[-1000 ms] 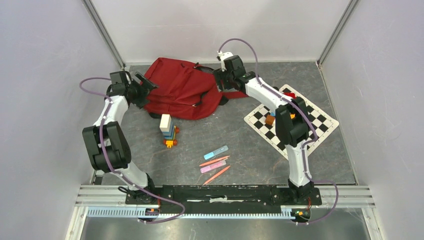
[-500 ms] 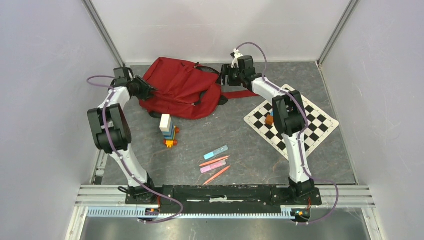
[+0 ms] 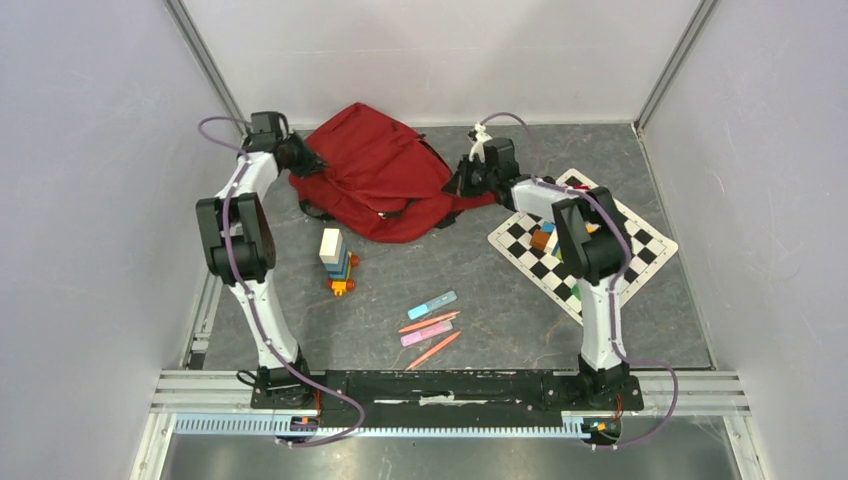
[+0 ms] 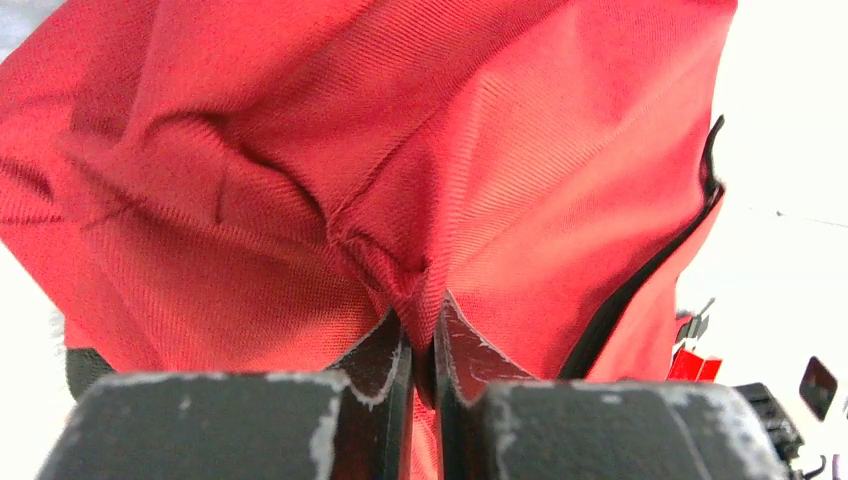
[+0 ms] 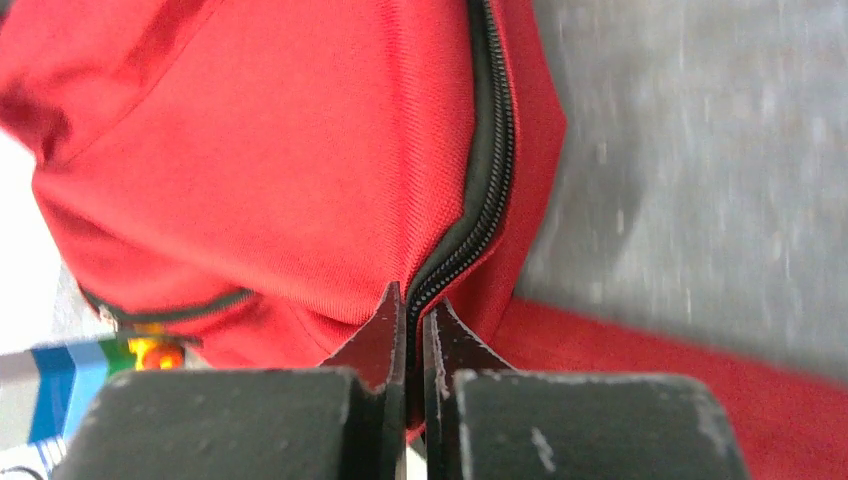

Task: Pack the student bag
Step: Adjust the student bag at the center of the board.

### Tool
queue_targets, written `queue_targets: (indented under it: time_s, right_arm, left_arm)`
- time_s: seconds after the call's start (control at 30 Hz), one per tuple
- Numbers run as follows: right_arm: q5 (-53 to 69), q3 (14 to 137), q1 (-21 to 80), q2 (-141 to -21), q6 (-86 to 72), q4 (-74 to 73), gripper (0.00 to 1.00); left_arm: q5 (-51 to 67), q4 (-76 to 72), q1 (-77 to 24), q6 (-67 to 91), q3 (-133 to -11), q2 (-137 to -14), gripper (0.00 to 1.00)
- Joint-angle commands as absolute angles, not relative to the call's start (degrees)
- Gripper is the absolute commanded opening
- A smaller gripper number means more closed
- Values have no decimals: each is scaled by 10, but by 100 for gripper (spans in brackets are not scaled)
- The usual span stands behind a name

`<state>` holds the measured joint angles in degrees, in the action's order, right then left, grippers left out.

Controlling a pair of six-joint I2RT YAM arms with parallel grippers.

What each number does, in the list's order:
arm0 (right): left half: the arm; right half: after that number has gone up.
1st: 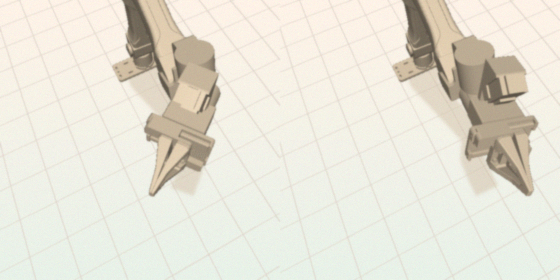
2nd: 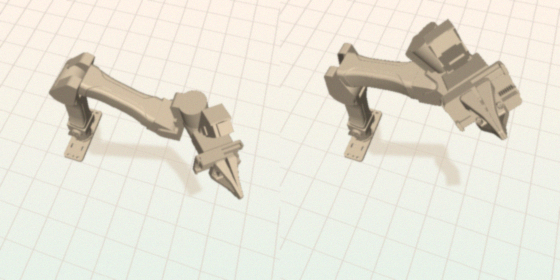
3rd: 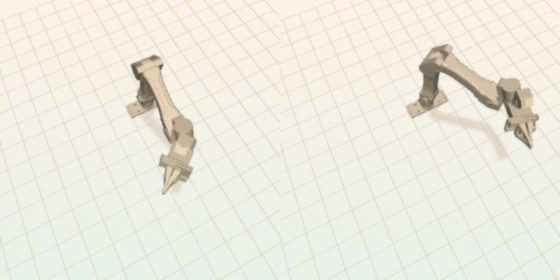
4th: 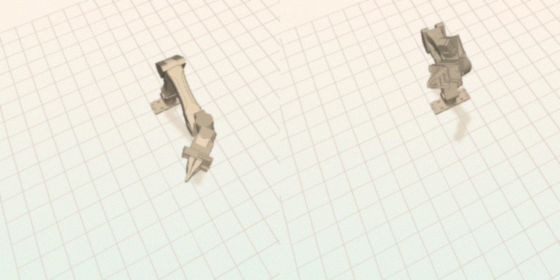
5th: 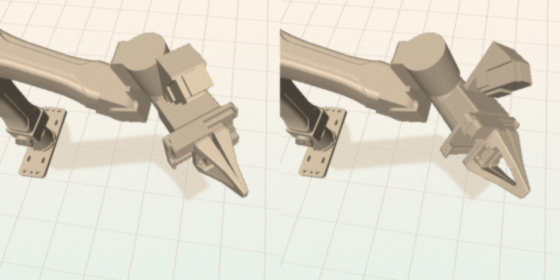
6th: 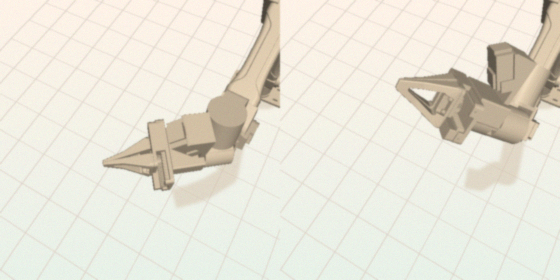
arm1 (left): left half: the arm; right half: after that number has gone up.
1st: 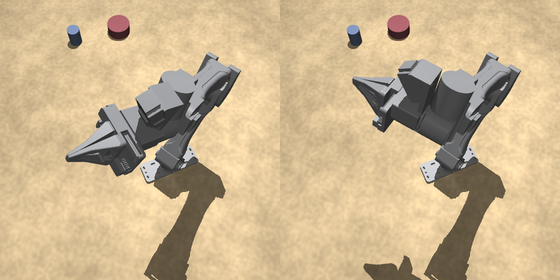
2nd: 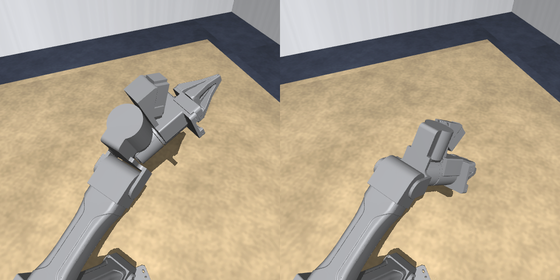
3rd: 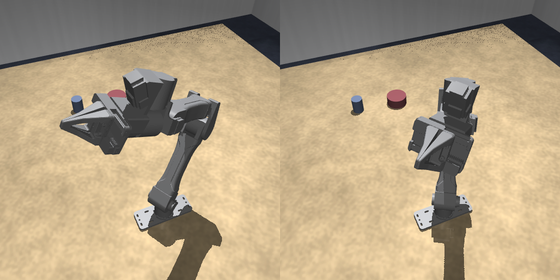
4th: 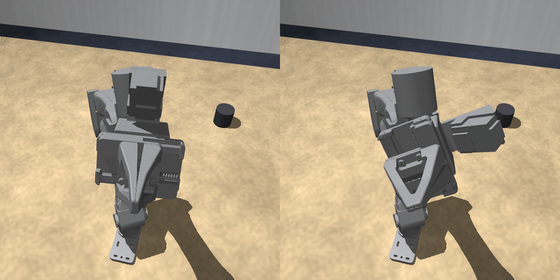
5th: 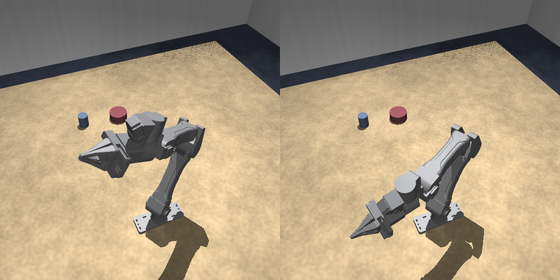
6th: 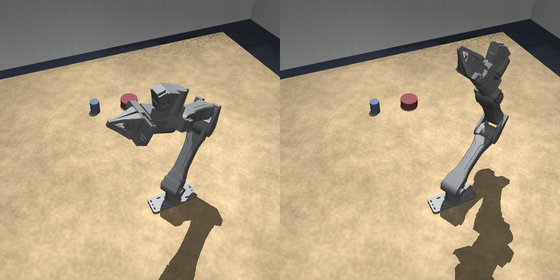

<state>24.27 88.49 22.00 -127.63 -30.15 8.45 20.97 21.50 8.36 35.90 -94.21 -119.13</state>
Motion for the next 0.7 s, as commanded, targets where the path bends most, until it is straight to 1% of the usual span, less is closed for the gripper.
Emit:
queue_targets:
  time_s: [0.0,0.1,0.17,0.2,0.23,0.27,0.3,0.37,0.43,0.5,0.53,0.67]
  right_arm:
    - [178,744,227,-1119,-251,84,0]
    - [151,667,231,-1057,-225,68,0]
    - [146,655,232,-1040,-206,38,8]
    - [144,656,233,-1036,-195,24,12]
    - [142,661,234,-1032,-185,7,20]
    - [137,671,234,-1029,-171,-6,29]
    - [130,682,235,-1026,-158,-27,40]
    - [107,702,239,-1016,-133,-49,54]
    - [80,715,242,-1003,-118,-60,61]
    - [52,722,249,-989,-107,-62,64]
    - [36,726,255,-983,-98,-62,65]
    - [-14,755,300,-979,-36,-67,68]
  left_arm:
    - [223,186,27,334,-1017,-1221,13]
    - [220,182,9,337,-1056,-1248,16]
    - [225,182,7,339,-1079,-1260,24]
    - [226,182,7,338,-1087,-1262,32]
    - [225,184,7,333,-1091,-1260,42]
    - [220,191,7,323,-1094,-1254,57]
    - [215,196,7,312,-1094,-1246,68]
    - [205,213,7,290,-1087,-1225,82]
    - [191,228,7,271,-1070,-1196,92]
    - [174,238,7,259,-1039,-1160,98]
    - [169,240,7,254,-1019,-1139,100]
    - [193,241,7,264,-936,-1077,100]
